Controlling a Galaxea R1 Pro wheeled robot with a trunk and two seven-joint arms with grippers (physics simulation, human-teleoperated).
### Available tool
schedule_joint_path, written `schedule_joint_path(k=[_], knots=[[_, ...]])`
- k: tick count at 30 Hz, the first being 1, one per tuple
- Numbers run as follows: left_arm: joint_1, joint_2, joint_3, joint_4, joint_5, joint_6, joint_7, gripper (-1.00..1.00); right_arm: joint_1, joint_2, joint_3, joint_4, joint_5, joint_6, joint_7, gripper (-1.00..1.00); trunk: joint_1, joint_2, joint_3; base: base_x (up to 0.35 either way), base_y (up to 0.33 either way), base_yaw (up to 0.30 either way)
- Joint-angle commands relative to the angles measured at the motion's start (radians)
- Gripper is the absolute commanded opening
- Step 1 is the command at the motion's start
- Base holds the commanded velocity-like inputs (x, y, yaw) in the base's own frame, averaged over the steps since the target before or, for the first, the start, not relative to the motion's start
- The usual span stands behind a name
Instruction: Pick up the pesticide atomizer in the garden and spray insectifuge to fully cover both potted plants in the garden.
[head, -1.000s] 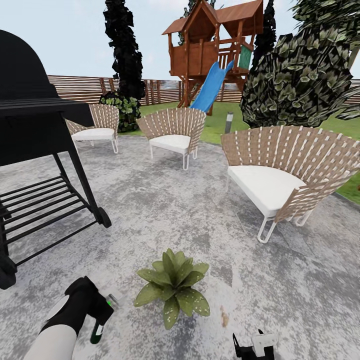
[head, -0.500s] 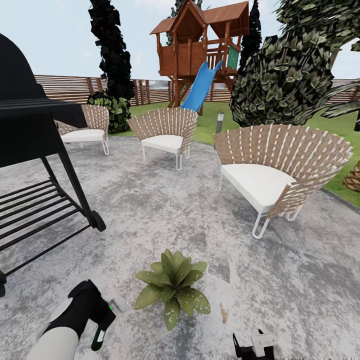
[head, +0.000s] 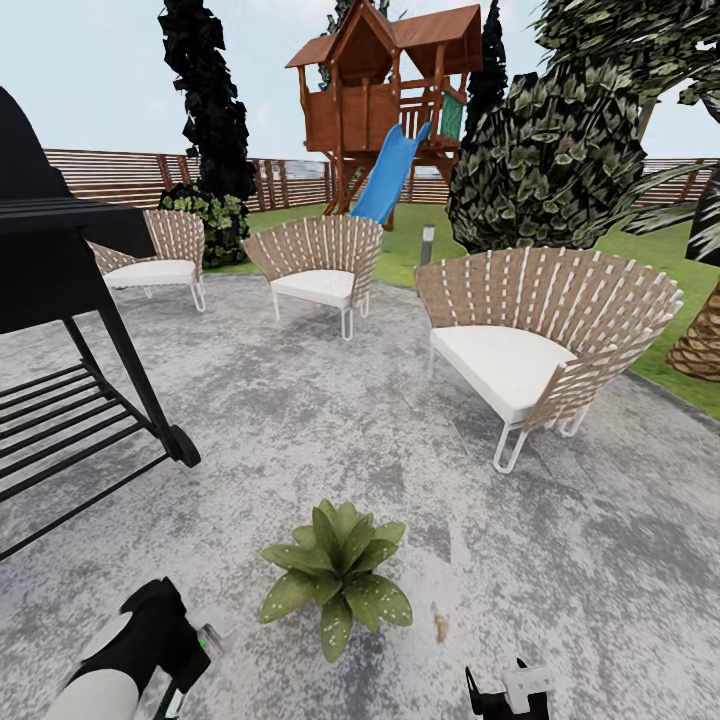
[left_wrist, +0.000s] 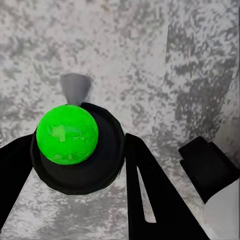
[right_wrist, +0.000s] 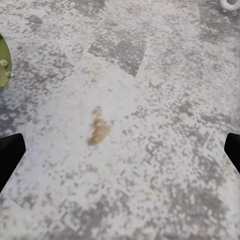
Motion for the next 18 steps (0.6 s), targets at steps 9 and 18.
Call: schedule_joint_path(k=[9,18], knots=[[-0.008,-0.056,0.01,-0.013,0.057,0.009,0.005,-1.0,0.0,0.0,0.009,0.0,-0.008,-0.002,-0.003,1.0,0.0,0.0,-0.001,0.0,0.0,0.0],[-0.001,-0.027,-0.001,-0.032,0.086,0.003,0.007,-1.0,0.0,0.0,0.009,0.0,-0.008,-0.002,-0.002,1.0,0.0,0.0,-0.001,0.0,0.0,0.0]])
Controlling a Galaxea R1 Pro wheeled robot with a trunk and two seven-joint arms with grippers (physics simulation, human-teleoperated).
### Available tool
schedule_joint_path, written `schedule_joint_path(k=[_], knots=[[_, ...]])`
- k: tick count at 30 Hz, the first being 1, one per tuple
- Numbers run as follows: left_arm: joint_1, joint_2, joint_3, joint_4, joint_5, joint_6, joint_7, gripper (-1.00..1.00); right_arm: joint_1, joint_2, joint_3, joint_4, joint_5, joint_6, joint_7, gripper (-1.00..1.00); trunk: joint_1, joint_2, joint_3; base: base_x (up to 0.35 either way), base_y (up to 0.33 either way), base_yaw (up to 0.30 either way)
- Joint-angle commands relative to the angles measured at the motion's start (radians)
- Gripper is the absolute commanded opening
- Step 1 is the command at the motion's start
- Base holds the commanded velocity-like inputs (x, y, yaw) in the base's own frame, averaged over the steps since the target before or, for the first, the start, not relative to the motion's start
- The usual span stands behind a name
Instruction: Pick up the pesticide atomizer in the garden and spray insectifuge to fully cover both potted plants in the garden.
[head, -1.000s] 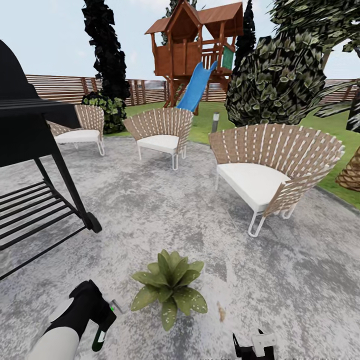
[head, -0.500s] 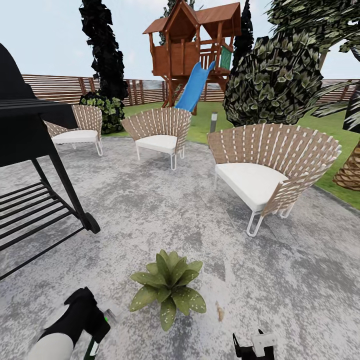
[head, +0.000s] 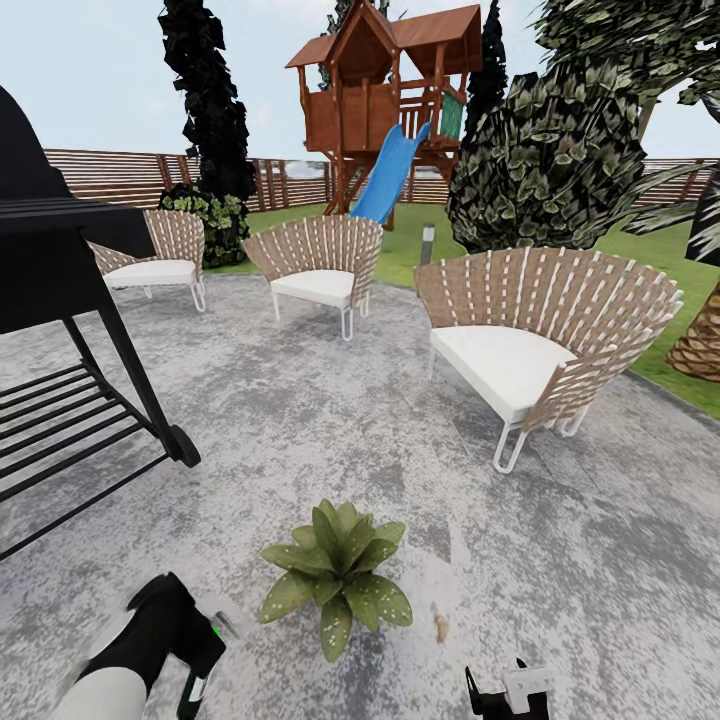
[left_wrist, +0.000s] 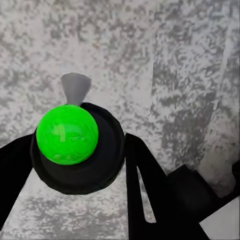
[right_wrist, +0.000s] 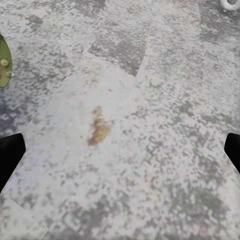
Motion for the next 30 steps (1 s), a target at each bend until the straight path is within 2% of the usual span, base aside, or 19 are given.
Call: schedule_joint_path(k=[1,2,4,6,7,8,9,13,15,16,18,20,21,23,25,28,30], knots=[[-0.004,-0.011,-0.021,-0.005,-0.007,0.004,-0.003,-1.0,0.0,0.0,0.009,0.001,-0.008,-0.002,-0.003,1.0,0.0,0.0,-0.001,0.0,0.0,0.0],[-0.009,-0.023,-0.062,-0.011,-0.003,0.007,-0.002,-1.0,0.0,0.001,0.009,0.001,-0.008,-0.002,-0.003,1.0,0.0,0.0,-0.001,0.0,0.0,0.0],[-0.011,-0.04,-0.103,-0.02,-0.004,0.011,0.0,-1.0,0.0,0.001,0.009,0.002,-0.008,-0.002,-0.002,1.0,0.0,0.0,-0.001,0.0,0.0,0.0],[-0.037,-0.046,-0.121,-0.053,-0.006,0.016,-0.009,-1.0,0.0,0.001,0.009,0.001,-0.008,-0.002,-0.002,1.0,0.0,0.0,-0.001,0.0,0.0,0.0],[-0.061,-0.041,-0.126,-0.068,-0.008,0.014,-0.042,-1.0,0.0,0.001,0.009,0.001,-0.008,-0.002,-0.002,1.0,0.0,0.0,-0.001,0.0,0.0,0.0],[-0.072,-0.03,-0.129,-0.076,-0.017,0.009,-0.103,-1.0,0.0,0.002,0.009,0.001,-0.008,-0.002,-0.002,1.0,0.0,0.0,-0.001,0.0,0.0,0.0],[-0.074,-0.019,-0.13,-0.078,-0.026,0.007,-0.127,-1.0,0.0,0.002,0.009,0.001,-0.008,-0.002,-0.002,1.0,0.0,0.0,-0.001,0.0,0.0,0.0],[-0.071,0.063,-0.131,-0.08,-0.056,-0.016,-0.172,-1.0,0.0,0.002,0.009,0.002,-0.008,-0.002,-0.002,1.0,0.0,0.0,-0.001,0.0,0.0,0.0],[-0.072,0.07,-0.134,-0.08,-0.062,-0.02,-0.176,-1.0,0.0,0.003,0.009,0.002,-0.008,-0.002,-0.002,1.0,0.0,0.0,-0.001,0.0,0.0,0.0],[-0.073,0.069,-0.141,-0.08,-0.067,-0.02,-0.178,-1.0,0.0,0.003,0.009,0.002,-0.008,-0.002,-0.002,1.0,0.0,0.0,-0.001,0.0,0.0,0.0],[-0.082,0.054,-0.218,-0.081,-0.079,-0.013,-0.204,-1.0,0.0,0.003,0.009,0.002,-0.008,-0.002,-0.002,1.0,0.0,0.0,-0.001,0.0,0.0,0.0],[-0.09,0.022,-0.283,-0.085,-0.082,-0.007,-0.244,-1.0,0.0,0.002,0.009,0.002,-0.008,-0.002,-0.002,1.0,0.0,0.0,-0.001,0.0,0.0,0.0],[-0.098,0.01,-0.3,-0.089,-0.083,-0.005,-0.264,-1.0,0.0,0.002,0.009,0.002,-0.008,-0.002,-0.002,1.0,0.0,0.0,-0.001,0.0,0.0,0.0],[-0.1,0.015,-0.303,-0.09,-0.079,-0.006,-0.272,-1.0,0.0,0.002,0.009,0.001,-0.008,-0.002,-0.002,1.0,0.0,0.0,-0.001,0.0,0.0,0.0],[-0.098,0.026,-0.302,-0.089,-0.079,-0.009,-0.274,-1.0,0.0,0.003,0.009,0.001,-0.008,-0.002,-0.002,1.0,0.0,0.0,-0.001,0.0,0.0,0.0],[-0.086,0.09,-0.301,-0.076,-0.072,-0.022,-0.276,-1.0,0.0,0.003,0.009,0.001,-0.008,-0.002,-0.002,1.0,0.0,0.0,-0.001,0.0,0.0,0.0],[-0.08,0.111,-0.3,-0.066,-0.068,-0.023,-0.276,-1.0,0.0,0.003,0.009,0.002,-0.008,-0.002,-0.002,1.0,0.0,0.0,-0.001,0.0,0.0,0.0]])
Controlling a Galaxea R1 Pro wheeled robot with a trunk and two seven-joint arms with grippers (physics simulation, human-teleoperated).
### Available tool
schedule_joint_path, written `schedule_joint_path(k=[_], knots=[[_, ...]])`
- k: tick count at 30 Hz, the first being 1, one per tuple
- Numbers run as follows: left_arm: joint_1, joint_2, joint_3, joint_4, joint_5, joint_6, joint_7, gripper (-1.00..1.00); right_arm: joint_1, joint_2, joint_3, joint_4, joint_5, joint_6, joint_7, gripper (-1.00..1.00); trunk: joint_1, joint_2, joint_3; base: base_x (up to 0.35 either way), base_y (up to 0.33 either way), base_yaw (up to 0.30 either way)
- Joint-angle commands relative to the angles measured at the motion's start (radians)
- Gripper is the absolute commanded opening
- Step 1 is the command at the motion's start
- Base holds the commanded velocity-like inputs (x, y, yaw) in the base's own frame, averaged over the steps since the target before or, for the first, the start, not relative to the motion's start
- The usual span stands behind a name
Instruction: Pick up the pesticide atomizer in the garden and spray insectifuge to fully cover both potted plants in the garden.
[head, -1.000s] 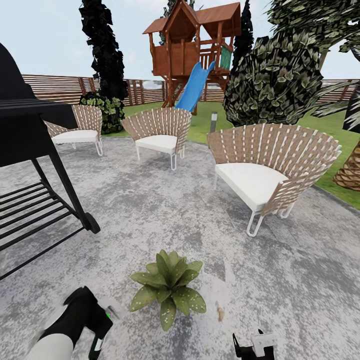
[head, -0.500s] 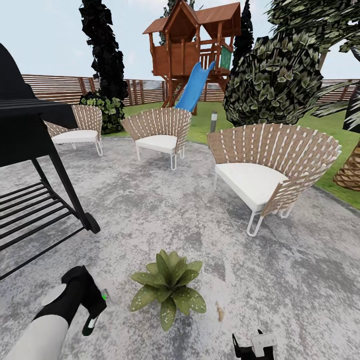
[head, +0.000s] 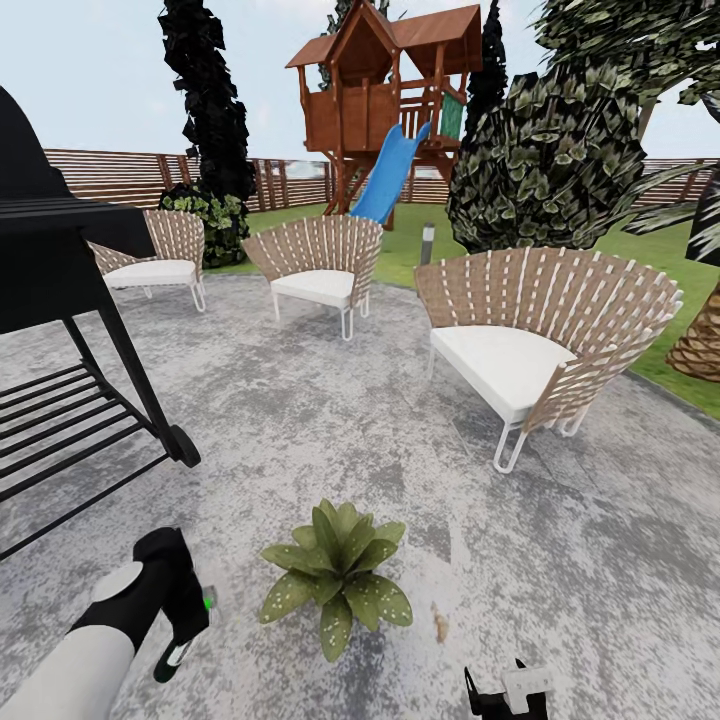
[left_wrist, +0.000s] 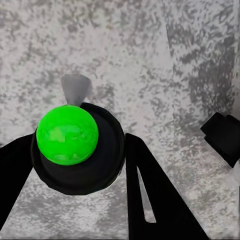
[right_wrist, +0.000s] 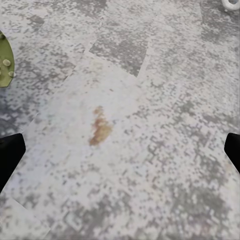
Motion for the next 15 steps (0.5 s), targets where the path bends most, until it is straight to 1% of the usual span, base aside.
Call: schedule_joint_path(k=[1,3,6,7,9,11,12,15], knots=[[0.001,0.004,0.002,0.01,-0.002,0.01,-0.006,-1.0,0.0,0.0,0.009,0.0,-0.008,-0.002,-0.003,1.0,0.0,0.0,-0.001,0.0,0.0,0.0],[0.001,0.007,0.004,0.043,-0.001,0.012,-0.005,-1.0,0.0,0.0,0.009,0.0,-0.008,-0.002,-0.003,1.0,0.0,0.0,-0.001,0.0,0.0,0.0],[-0.01,-0.001,0.002,0.041,-0.002,0.018,-0.008,-1.0,0.0,0.0,0.01,0.0,-0.008,-0.001,-0.003,1.0,0.0,0.0,-0.001,0.0,0.0,0.0],[-0.022,-0.002,0.002,0.039,-0.003,0.021,-0.024,-1.0,0.0,0.0,0.01,-0.001,-0.008,-0.001,-0.003,1.0,0.0,0.0,-0.001,0.0,0.0,0.0],[-0.07,-0.006,0.0,0.028,-0.005,0.025,-0.088,-1.0,0.0,0.0,0.009,0.0,-0.008,-0.001,-0.003,1.0,0.0,0.0,-0.001,0.0,0.0,0.0],[-0.113,-0.008,-0.002,0.022,-0.007,0.028,-0.126,-1.0,0.0,0.0,0.009,0.0,-0.008,-0.001,-0.003,1.0,0.0,0.0,-0.001,0.0,0.0,0.0],[-0.133,-0.009,-0.005,0.019,-0.011,0.029,-0.138,-1.0,0.0,0.0,0.009,-0.001,-0.008,-0.002,-0.003,1.0,0.0,0.0,-0.001,0.0,0.0,0.0],[-0.147,-0.014,-0.007,0.015,-0.016,0.029,-0.141,-1.0,0.0,0.0,0.009,-0.001,-0.008,-0.002,-0.003,1.0,0.0,0.0,-0.001,0.0,0.006,-0.043]])
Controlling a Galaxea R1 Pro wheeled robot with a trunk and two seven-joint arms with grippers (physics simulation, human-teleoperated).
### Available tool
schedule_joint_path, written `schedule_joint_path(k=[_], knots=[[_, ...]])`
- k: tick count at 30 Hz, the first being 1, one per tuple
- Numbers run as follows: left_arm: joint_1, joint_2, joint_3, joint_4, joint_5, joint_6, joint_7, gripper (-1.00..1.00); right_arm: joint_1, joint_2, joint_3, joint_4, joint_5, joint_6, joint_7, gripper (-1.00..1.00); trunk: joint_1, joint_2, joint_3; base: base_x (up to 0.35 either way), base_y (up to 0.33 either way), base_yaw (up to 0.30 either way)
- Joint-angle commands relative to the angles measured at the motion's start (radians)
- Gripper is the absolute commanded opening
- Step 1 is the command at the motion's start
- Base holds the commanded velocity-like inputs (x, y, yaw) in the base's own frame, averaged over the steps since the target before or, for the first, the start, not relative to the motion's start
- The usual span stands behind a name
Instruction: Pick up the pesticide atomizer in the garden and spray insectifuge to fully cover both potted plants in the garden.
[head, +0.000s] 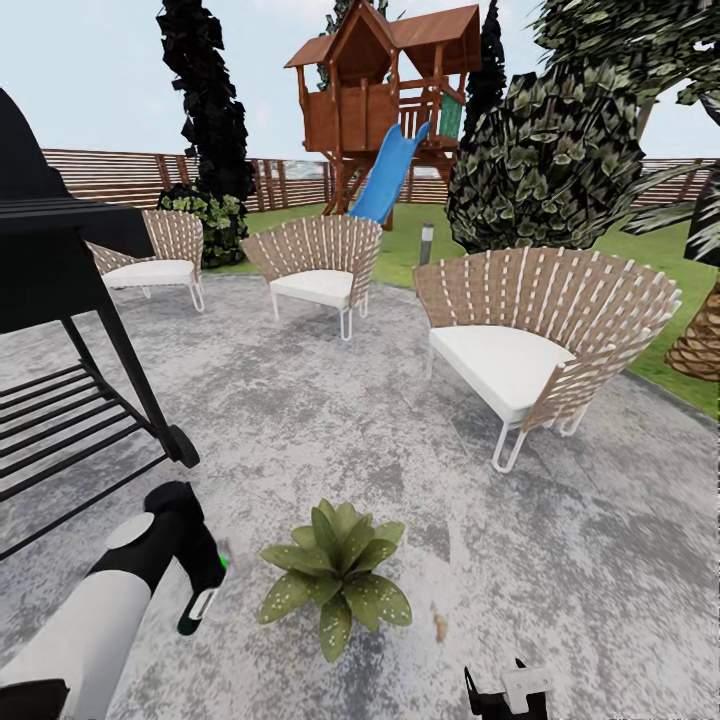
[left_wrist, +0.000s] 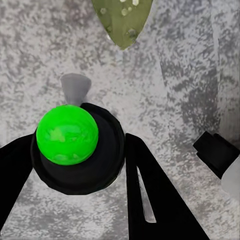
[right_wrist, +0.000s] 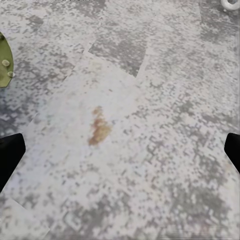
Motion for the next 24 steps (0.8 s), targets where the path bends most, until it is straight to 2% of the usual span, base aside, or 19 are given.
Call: schedule_joint_path(k=[1,8,13,20,24], knots=[[-0.002,-0.001,0.002,-0.009,-0.005,0.01,-0.007,-1.0,-0.001,0.0,0.009,0.0,-0.008,-0.002,-0.003,1.0,0.0,0.0,-0.001,0.0,0.099,-0.19],[0.002,-0.011,0.002,-0.033,-0.006,0.009,-0.005,-1.0,-0.001,0.0,0.009,0.0,-0.008,-0.002,-0.004,1.0,0.0,0.0,-0.001,0.027,0.272,-0.267],[0.007,-0.013,0.003,-0.033,-0.006,0.008,-0.006,-1.0,-0.001,0.0,0.009,0.0,-0.008,-0.002,-0.004,1.0,0.0,0.0,-0.001,0.202,0.275,-0.077],[0.012,-0.012,-0.032,-0.032,-0.008,0.009,-0.007,-1.0,-0.001,0.003,0.01,-0.001,-0.01,-0.002,-0.004,1.0,0.0,0.0,-0.001,0.166,0.034,-0.002],[0.012,-0.011,-0.034,-0.032,-0.007,0.009,-0.006,-1.0,-0.001,0.01,0.008,0.0,-0.01,-0.002,-0.004,1.0,0.0,0.0,-0.001,0.004,0.0,-0.016]])
